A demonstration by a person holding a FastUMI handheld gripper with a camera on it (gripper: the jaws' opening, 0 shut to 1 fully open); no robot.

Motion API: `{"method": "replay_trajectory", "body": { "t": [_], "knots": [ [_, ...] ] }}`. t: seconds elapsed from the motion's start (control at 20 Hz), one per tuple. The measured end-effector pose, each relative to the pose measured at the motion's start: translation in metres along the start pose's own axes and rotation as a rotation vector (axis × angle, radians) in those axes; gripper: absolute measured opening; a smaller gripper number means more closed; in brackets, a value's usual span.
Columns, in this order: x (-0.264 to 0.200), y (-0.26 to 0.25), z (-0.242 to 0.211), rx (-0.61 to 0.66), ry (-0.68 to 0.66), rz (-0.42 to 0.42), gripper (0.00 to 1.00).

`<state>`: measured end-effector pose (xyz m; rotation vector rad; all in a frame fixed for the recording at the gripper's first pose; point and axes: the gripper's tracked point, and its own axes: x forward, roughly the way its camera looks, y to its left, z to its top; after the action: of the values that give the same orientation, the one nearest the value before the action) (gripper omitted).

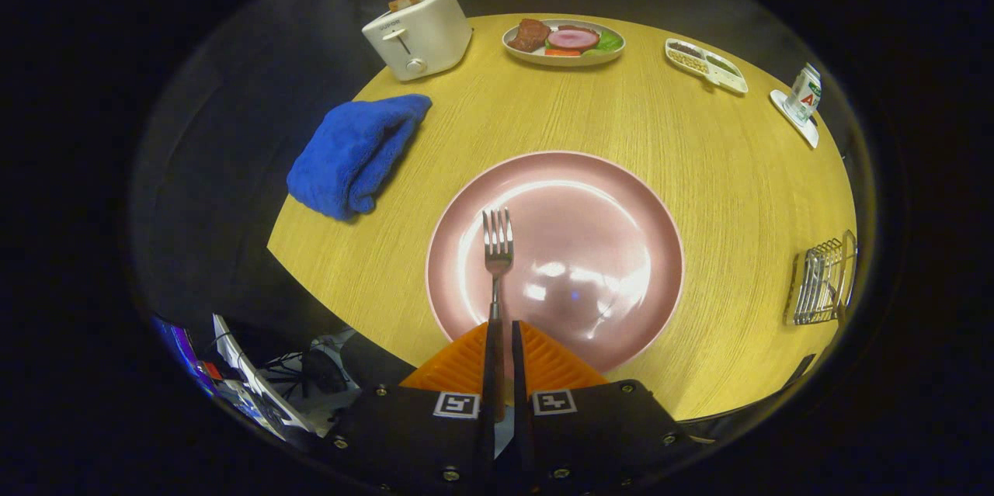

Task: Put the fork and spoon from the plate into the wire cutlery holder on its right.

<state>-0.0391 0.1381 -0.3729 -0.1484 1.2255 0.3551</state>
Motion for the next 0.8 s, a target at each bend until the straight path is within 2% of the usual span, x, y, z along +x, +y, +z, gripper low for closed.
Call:
{"method": "replay_trajectory", "body": {
  "t": [0.1, 0.8],
  "knots": [
    [0.005, 0.001, -0.002, -0.015, 0.010, -0.008, 0.14],
    [0.033, -0.008, -0.001, 0.007, 0.065, -0.037, 0.13]
  ]
}}
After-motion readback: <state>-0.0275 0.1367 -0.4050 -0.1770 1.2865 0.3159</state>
